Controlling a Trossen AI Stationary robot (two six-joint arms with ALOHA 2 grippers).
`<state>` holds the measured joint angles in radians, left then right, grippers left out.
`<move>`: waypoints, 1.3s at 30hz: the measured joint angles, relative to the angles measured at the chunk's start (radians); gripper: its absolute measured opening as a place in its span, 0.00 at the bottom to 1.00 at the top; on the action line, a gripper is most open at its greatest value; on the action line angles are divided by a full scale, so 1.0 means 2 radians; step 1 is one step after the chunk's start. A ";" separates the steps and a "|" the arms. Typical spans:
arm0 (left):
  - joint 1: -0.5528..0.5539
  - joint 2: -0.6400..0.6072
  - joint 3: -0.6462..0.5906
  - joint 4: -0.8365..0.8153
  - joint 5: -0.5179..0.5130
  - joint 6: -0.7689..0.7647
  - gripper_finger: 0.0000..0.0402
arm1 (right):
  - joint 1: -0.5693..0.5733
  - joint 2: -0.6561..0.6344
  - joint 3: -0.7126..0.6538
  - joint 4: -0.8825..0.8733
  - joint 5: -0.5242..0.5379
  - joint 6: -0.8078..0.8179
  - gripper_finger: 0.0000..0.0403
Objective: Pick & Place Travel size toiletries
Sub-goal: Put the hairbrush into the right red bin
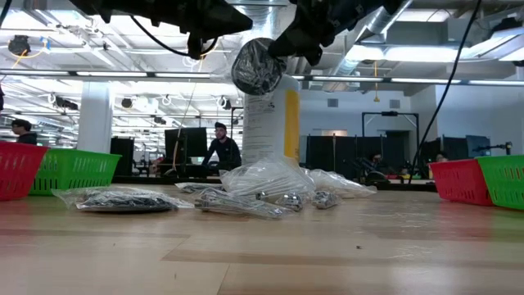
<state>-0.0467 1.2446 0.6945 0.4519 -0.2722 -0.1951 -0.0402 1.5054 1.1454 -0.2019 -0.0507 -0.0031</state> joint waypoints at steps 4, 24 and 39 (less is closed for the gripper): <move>0.000 0.000 0.000 0.000 0.000 -0.001 0.00 | 0.004 -0.015 0.000 -0.018 0.002 0.001 0.05; -0.007 0.000 0.000 -0.001 0.000 0.000 0.00 | 0.060 -0.128 -0.002 -0.242 0.155 0.132 0.05; -0.007 0.000 0.000 -0.002 0.000 0.000 0.00 | 0.138 -0.143 -0.002 -0.445 0.291 0.365 0.05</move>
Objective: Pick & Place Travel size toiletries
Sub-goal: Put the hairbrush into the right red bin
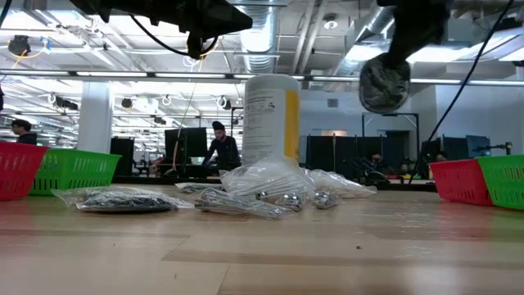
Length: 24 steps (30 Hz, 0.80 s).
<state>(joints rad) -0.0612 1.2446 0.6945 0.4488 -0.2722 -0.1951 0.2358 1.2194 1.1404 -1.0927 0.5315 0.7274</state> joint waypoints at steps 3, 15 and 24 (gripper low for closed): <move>0.000 0.000 0.000 0.000 0.000 0.002 0.00 | 0.019 0.000 0.000 -0.037 0.021 0.049 0.05; 0.000 0.000 0.000 -0.003 0.008 0.029 0.00 | 0.106 -0.047 -0.028 -0.155 0.053 0.273 0.05; 0.002 0.000 0.000 -0.004 0.008 0.071 0.00 | 0.142 -0.120 -0.110 -0.156 0.025 0.406 0.05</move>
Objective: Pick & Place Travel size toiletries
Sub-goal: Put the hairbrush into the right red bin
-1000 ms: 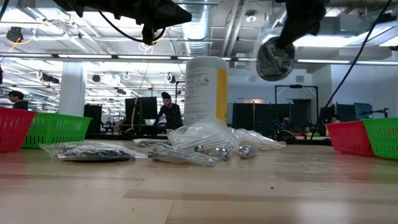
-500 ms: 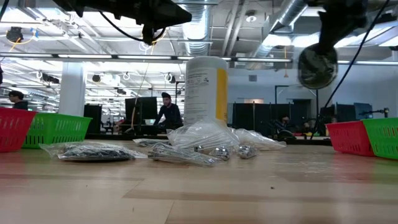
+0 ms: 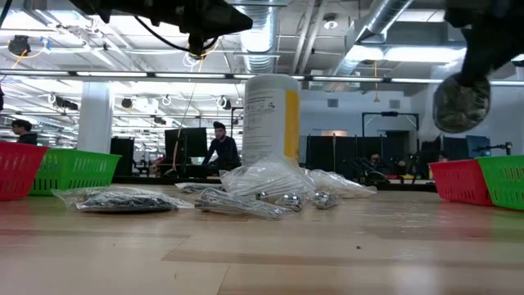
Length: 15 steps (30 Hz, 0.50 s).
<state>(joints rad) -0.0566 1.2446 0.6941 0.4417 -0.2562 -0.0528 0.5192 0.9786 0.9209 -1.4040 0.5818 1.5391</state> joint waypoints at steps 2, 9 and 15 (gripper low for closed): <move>0.000 0.000 0.000 0.000 0.000 0.015 0.00 | 0.006 -0.013 -0.008 -0.001 -0.006 0.019 0.05; 0.000 0.000 0.000 0.000 0.000 0.028 0.00 | 0.030 -0.029 -0.029 -0.005 -0.017 0.072 0.05; 0.000 0.000 -0.006 0.000 0.000 0.041 0.00 | 0.045 -0.029 -0.056 -0.004 -0.030 0.120 0.05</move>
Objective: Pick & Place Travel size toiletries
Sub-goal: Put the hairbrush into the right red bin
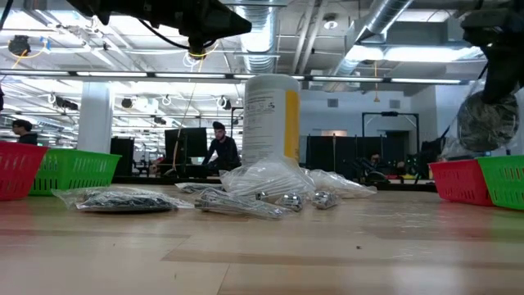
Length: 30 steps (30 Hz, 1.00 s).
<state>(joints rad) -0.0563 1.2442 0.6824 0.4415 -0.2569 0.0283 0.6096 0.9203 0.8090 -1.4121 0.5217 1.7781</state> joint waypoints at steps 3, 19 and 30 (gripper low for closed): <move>0.004 0.000 -0.004 0.000 0.000 0.001 0.00 | 0.009 0.000 -0.009 0.001 -0.001 0.022 0.05; 0.010 0.000 -0.006 0.000 0.000 -0.005 0.00 | 0.028 0.010 -0.030 -0.003 0.015 0.076 0.05; 0.010 0.000 -0.006 0.000 0.000 -0.005 0.00 | 0.028 0.054 -0.030 -0.005 0.023 0.086 0.05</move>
<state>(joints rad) -0.0360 1.2442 0.6704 0.4419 -0.2577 0.0181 0.6655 1.0292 0.7486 -1.4223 0.5673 1.9495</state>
